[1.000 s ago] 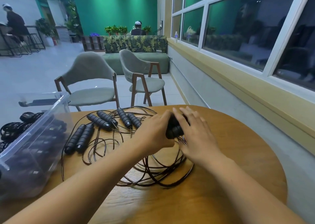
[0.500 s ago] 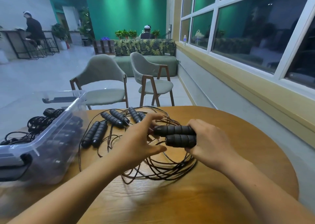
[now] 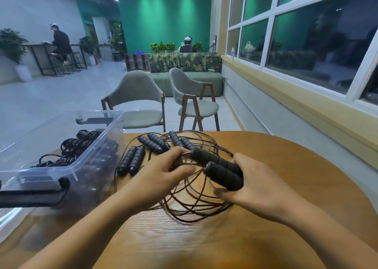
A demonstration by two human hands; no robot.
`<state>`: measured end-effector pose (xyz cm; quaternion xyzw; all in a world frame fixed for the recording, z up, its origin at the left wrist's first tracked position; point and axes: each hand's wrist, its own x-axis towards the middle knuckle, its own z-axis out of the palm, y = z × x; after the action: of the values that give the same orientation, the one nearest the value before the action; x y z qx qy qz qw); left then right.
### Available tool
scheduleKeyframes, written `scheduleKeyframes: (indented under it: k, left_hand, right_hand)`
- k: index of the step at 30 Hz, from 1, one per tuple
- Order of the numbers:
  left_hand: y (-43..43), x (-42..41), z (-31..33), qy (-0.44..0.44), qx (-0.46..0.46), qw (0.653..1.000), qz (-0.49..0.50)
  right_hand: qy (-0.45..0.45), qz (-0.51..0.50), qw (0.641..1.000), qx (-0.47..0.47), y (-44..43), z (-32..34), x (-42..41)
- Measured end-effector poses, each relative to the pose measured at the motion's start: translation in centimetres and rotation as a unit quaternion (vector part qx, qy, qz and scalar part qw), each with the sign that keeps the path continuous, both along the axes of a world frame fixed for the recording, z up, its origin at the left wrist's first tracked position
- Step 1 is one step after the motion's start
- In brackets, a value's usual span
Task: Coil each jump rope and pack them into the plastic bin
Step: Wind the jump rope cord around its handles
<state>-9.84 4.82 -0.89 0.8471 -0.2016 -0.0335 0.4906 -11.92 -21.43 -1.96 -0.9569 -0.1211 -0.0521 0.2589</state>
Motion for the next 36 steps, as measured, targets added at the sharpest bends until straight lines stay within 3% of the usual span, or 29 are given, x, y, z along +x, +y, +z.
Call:
scheduleKeyframes:
  k: [2, 8, 16, 24, 36]
  left_hand:
    - [-0.2, -0.5, -0.5, -0.065, 0.074, 0.995, 0.021]
    - [-0.7, -1.8, -1.5, -0.217, 0.121, 0.968, 0.029]
    - [-0.4, -0.8, -1.6, -0.188, 0.112, 0.976, -0.001]
    - [1.4, 0.3, -1.2, -0.152, 0.024, 0.988, -0.026]
    - [1.0, 0.8, -2.3, -0.178, 0.031, 0.983, 0.007]
  right_hand:
    - [-0.002, 0.008, 1.000, -0.015, 0.4, -0.2, -0.6]
    - [0.006, 0.022, 1.000, -0.003, 1.4, -0.1, -1.0]
    - [0.043, 0.017, 0.999, -0.003, 1.8, 0.2, -1.0]
    - [0.089, 0.046, 0.995, 0.016, 1.8, 0.4, -0.5]
    - [0.058, 0.134, 0.987, 0.070, 1.3, -0.8, 0.0]
